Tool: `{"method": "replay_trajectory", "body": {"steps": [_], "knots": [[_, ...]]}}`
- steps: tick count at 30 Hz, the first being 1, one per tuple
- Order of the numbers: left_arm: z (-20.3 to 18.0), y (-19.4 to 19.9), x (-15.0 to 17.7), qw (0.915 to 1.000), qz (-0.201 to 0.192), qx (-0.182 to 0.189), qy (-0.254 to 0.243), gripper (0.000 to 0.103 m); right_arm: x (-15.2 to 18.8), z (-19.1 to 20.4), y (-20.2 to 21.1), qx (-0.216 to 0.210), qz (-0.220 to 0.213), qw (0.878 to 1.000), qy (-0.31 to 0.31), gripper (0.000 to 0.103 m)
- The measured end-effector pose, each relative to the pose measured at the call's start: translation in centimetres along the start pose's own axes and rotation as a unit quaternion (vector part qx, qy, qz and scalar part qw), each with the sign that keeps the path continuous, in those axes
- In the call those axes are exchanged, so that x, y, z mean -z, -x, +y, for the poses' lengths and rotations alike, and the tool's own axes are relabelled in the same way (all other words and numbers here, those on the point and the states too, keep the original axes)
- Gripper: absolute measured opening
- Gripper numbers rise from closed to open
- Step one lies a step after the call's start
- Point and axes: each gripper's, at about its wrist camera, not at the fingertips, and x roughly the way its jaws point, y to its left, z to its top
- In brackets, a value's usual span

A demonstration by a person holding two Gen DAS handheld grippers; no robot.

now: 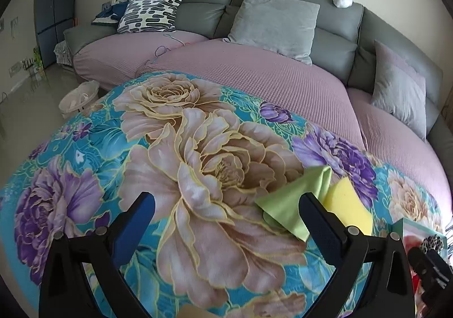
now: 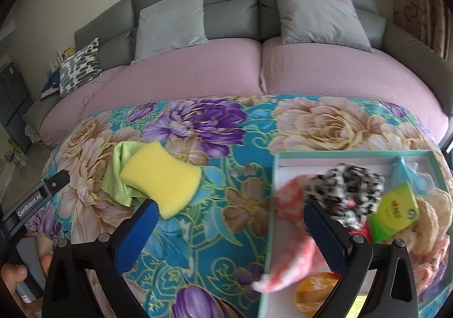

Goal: Organize soft objects
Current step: 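Withdraw both open tools from the tray back toward the sponge and cloth, then grasp the green cloth with left tool while right tool grasps the yellow sponge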

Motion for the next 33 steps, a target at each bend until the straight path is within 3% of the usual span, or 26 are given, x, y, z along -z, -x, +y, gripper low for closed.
{"method": "replay_trajectory", "body": {"steps": [11,21,26,33], "knots": [[-1.8,-4.9,-0.2,0.9963,0.041,0.065,-0.036,0.101,-0.1,2.7,-3.8,0.012,0.021,1.0,0.02,0.103],[-4.0,-6.0,-0.4,0.99,0.031,0.127,-0.053,0.1,-1.0,3.1,-4.8,0.025,0.012,0.999,0.027,0.103],[-4.6,-7.3,-0.1,0.9858,0.053,0.152,-0.048,0.078,-1.0,2.9,-5.3,0.028,0.017,0.999,0.023,0.103],[-4.6,-8.0,0.2,0.9791,0.074,0.187,-0.032,0.032,-0.9,3.2,-5.7,0.026,0.021,0.999,0.028,0.103]]}}
